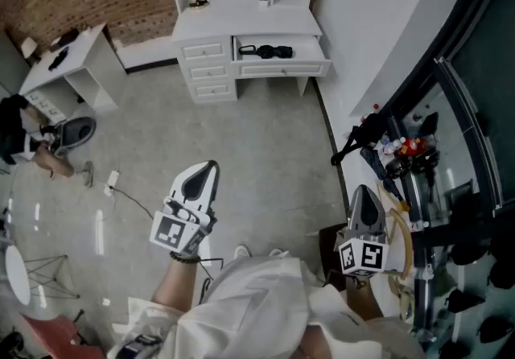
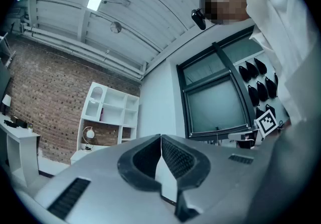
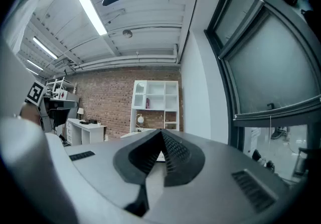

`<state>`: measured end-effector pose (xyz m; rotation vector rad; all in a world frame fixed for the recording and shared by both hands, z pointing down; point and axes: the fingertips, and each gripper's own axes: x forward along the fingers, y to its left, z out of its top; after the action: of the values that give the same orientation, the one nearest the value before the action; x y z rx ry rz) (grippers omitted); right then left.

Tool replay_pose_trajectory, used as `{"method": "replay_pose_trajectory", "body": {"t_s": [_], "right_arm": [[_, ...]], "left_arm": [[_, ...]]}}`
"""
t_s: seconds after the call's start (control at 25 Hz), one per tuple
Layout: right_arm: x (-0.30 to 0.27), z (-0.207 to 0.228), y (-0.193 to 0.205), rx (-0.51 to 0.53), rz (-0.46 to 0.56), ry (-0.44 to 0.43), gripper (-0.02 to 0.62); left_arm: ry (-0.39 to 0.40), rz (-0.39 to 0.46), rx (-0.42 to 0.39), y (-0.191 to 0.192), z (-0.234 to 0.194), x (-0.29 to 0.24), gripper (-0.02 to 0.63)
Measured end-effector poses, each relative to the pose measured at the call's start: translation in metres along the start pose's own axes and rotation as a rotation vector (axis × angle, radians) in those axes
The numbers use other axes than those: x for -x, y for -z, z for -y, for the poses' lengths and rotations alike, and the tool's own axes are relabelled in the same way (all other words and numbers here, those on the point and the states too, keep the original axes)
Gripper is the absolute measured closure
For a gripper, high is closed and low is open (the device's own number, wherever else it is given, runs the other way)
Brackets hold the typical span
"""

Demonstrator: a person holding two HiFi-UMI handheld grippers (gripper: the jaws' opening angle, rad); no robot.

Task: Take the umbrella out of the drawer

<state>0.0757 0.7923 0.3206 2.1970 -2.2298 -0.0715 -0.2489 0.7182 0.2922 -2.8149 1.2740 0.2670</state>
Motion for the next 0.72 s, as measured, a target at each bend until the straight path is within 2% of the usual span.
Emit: {"method": "replay_pose_trajectory", "body": {"t_s": [0.44, 0.72], "right_arm": [[-0.003, -0.014, 0.000, -0.013, 0.006, -0.022, 0.578], [-0.005, -0.027, 0.003, -0.001, 0.008, -0.003, 0.578]], "left_arm": [[-0.007, 0.009, 0.012, -0.002, -0.010, 0.007, 0.580], [0.002, 0.000, 0.037, 0.005, -0.022, 0.013, 0.578]]}}
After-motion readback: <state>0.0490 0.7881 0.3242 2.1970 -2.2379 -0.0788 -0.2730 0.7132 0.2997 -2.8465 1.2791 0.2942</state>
